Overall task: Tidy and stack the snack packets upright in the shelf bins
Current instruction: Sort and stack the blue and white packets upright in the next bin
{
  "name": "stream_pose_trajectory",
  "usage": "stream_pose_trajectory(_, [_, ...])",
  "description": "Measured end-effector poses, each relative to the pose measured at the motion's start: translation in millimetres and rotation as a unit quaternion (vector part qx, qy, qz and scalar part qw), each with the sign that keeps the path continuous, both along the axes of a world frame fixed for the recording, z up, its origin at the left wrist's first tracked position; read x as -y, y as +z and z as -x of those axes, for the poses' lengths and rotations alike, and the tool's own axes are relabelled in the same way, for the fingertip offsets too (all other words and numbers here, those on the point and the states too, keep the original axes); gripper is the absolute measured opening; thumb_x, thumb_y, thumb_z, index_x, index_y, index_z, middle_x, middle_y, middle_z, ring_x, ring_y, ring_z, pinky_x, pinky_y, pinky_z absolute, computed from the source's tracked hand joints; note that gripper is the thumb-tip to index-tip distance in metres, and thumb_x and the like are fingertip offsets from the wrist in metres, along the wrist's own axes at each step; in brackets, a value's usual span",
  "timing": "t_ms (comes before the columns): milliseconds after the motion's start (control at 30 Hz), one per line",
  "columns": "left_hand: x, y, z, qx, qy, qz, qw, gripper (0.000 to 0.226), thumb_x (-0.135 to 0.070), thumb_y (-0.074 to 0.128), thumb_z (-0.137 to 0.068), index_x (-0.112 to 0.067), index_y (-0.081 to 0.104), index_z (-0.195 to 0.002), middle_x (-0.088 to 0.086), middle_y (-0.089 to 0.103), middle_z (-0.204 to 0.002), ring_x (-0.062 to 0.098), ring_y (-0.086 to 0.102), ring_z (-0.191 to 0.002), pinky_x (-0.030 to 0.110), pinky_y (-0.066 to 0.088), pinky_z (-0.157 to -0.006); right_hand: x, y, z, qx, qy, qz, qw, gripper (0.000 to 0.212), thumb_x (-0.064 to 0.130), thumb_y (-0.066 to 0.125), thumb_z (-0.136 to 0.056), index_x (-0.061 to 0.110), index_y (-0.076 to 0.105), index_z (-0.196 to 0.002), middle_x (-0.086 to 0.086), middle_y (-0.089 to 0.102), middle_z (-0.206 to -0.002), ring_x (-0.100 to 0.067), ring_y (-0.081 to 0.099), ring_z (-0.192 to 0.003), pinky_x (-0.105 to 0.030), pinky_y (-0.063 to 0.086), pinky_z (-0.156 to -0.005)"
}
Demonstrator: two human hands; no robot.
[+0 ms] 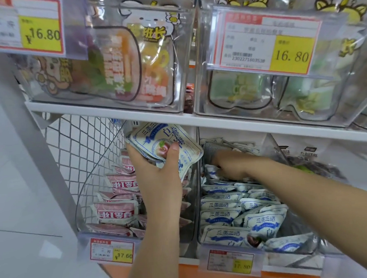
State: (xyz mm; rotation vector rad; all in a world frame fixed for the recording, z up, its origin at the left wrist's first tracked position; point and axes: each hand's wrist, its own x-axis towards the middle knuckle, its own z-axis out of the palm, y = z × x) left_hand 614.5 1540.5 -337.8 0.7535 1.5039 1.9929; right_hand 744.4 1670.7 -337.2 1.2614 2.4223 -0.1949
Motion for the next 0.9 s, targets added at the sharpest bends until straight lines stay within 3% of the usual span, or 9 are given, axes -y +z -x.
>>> stream_pose_trajectory(167, [-1.7, -2.2, 4.0, 0.001, -0.004, 0.0, 1.0, 0.076, -0.028, 0.069, -0.081, -0.033, 0.026, -0.144, -0.009, 0.049, -0.138, 0.01, 0.05, -0.123, 0.042, 0.041, -0.105, 1.7, 16.8, -17.5, -0.041, 0.024, 0.074, 0.996, 0.024, 0.023, 0.047, -0.098, 0.01, 0.057, -0.115, 0.01, 0.051, -0.09, -0.003, 0.049, -0.07, -0.022, 0.037, -0.067])
stream_pose_trajectory(267, [-2.6, -2.9, 2.2, -0.004, 0.002, 0.006, 1.0, 0.079, -0.034, 0.07, -0.077, -0.034, 0.027, -0.143, -0.009, 0.05, -0.136, 0.011, 0.052, -0.122, 0.043, 0.042, -0.104, 2.4, 5.3, -14.1, -0.039, 0.031, 0.074, 0.996, 0.026, 0.023, 0.046, -0.098, 0.011, 0.059, -0.116, -0.003, 0.064, -0.107, -0.018, 0.06, -0.093, -0.029, 0.046, -0.082])
stream_pose_trajectory(333, [-3.3, -2.6, 0.0, -0.01, 0.006, 0.011, 1.0, 0.079, -0.033, 0.07, -0.079, -0.033, 0.025, -0.144, -0.01, 0.05, -0.137, 0.011, 0.051, -0.123, 0.042, 0.041, -0.105, 2.6, 4.7, -15.2, -0.033, 0.038, 0.086, 0.995, 0.029, 0.025, 0.043, -0.099, 0.011, 0.06, -0.118, -0.004, 0.064, -0.11, -0.021, 0.06, -0.098, -0.035, 0.046, -0.091])
stream_pose_trajectory(467, [-4.2, -1.6, -3.9, -0.022, 0.005, 0.009, 1.0, 0.077, -0.029, 0.069, -0.082, -0.032, 0.024, -0.145, -0.013, 0.049, -0.136, 0.008, 0.049, -0.123, 0.041, 0.038, -0.108, 5.2, 20.7, -24.4, -0.099, 0.026, 0.1, 0.99, 0.039, 0.036, 0.037, -0.1, 0.008, 0.06, -0.115, -0.002, 0.064, -0.107, -0.016, 0.061, -0.094, -0.032, 0.048, -0.089])
stream_pose_trajectory(567, [-6.1, -4.1, -5.1, -0.027, 0.004, 0.012, 1.0, 0.079, -0.036, 0.069, -0.078, -0.033, 0.025, -0.143, -0.011, 0.048, -0.138, 0.011, 0.047, -0.126, 0.044, 0.036, -0.108, 4.6, 16.3, -22.1, -0.217, -0.012, 0.067, 0.974, 0.031, 0.024, 0.043, -0.099, 0.019, 0.043, -0.13, 0.0, 0.064, -0.109, -0.008, 0.066, -0.075, -0.023, 0.047, -0.061])
stream_pose_trajectory(633, [-6.4, -5.0, -6.2, -0.024, 0.002, 0.012, 1.0, 0.078, -0.034, 0.069, -0.078, -0.034, 0.025, -0.143, -0.011, 0.048, -0.138, 0.011, 0.047, -0.126, 0.044, 0.037, -0.108, 1.2, 9.5, -18.1, -0.212, 0.015, 0.034, 0.976, 0.046, 0.017, 0.049, -0.096, 0.031, 0.033, -0.136, -0.001, 0.065, -0.108, -0.007, 0.065, -0.067, -0.027, 0.05, -0.064])
stream_pose_trajectory(733, [-6.2, -5.2, -5.8, -0.022, -0.001, 0.006, 1.0, 0.078, -0.032, 0.07, -0.079, -0.035, 0.026, -0.143, -0.012, 0.049, -0.137, 0.01, 0.048, -0.125, 0.043, 0.038, -0.107, -1.6, 3.8, -10.1, -0.152, 0.089, -0.024, 0.984, 0.044, 0.013, 0.055, -0.091, 0.027, 0.048, -0.131, -0.001, 0.066, -0.104, -0.013, 0.061, -0.081, -0.028, 0.048, -0.08])
stream_pose_trajectory(800, [-6.6, -4.9, -4.5, -0.021, 0.0, 0.006, 1.0, 0.08, -0.037, 0.069, -0.075, -0.035, 0.027, -0.142, -0.011, 0.049, -0.137, 0.011, 0.049, -0.125, 0.044, 0.039, -0.106, -0.9, 2.2, -6.8, -0.161, 0.112, -0.041, 0.98, 0.03, 0.015, 0.062, -0.087, 0.02, 0.06, -0.117, 0.0, 0.064, -0.105, -0.018, 0.059, -0.094, -0.025, 0.042, -0.078])
stream_pose_trajectory(900, [-6.5, -4.4, -3.5, -0.022, -0.001, 0.005, 1.0, 0.078, -0.032, 0.07, -0.078, -0.032, 0.027, -0.143, -0.01, 0.052, -0.135, 0.01, 0.052, -0.122, 0.043, 0.04, -0.106, -3.5, -1.6, -8.1, -0.18, 0.138, -0.086, 0.97, 0.019, 0.022, 0.068, -0.082, 0.02, 0.064, -0.101, 0.003, 0.056, -0.107, -0.018, 0.054, -0.097, -0.025, 0.039, -0.074])
